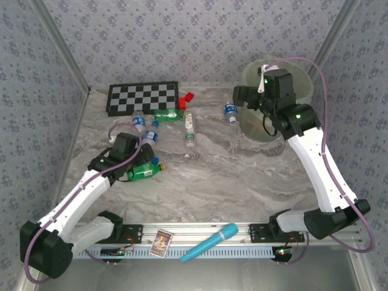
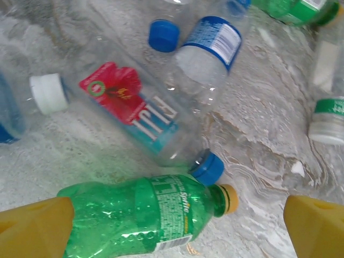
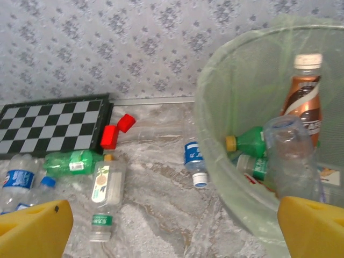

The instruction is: Put the plastic bottles in the bin

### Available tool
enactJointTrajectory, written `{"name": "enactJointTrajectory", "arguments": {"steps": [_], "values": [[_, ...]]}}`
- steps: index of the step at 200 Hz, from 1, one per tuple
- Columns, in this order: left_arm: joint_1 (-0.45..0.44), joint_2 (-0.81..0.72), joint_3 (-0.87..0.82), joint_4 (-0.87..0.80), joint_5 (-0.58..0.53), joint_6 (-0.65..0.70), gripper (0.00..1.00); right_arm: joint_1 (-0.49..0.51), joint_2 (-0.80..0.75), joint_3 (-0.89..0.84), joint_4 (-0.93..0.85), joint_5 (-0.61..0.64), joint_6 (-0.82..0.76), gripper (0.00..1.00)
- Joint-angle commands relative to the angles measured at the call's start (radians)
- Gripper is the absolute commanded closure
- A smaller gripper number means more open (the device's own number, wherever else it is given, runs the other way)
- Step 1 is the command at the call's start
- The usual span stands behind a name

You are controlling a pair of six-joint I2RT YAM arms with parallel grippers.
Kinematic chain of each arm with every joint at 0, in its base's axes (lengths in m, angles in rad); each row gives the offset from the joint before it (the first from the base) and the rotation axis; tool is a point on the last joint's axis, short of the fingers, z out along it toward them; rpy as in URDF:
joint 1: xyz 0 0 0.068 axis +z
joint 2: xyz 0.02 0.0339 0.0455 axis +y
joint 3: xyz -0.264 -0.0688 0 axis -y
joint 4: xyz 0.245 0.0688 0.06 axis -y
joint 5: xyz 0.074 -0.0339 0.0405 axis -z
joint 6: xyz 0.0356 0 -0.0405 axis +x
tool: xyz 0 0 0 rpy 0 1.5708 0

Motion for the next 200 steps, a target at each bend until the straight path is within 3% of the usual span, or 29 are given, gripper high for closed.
{"name": "enactJointTrajectory", "arguments": {"steps": [1,49,138,170,200], "values": [[0.031,-0.028,-0.019,0.001,-0.021,-0.092,0.0,0.048,-0.019,-0.017,-0.006,0.043,0.004,0.0],[0.151,-0.029,-0.006,-0.07,-0.026,-0.148,0.0,0.113,-0.053,-0.086,0.012,0.035,0.008,0.0],[0.437,0.007,0.041,-0.318,0.01,-0.245,0.01,0.142,-0.082,-0.197,0.111,-0.044,0.004,0.0],[0.532,0.018,0.013,-0.262,0.075,-0.325,0.02,0.143,-0.078,-0.201,0.118,-0.06,-0.017,0.0],[0.554,0.065,-0.011,-0.134,0.136,-0.445,0.02,0.14,-0.079,-0.201,0.115,-0.076,-0.036,0.01]]}}
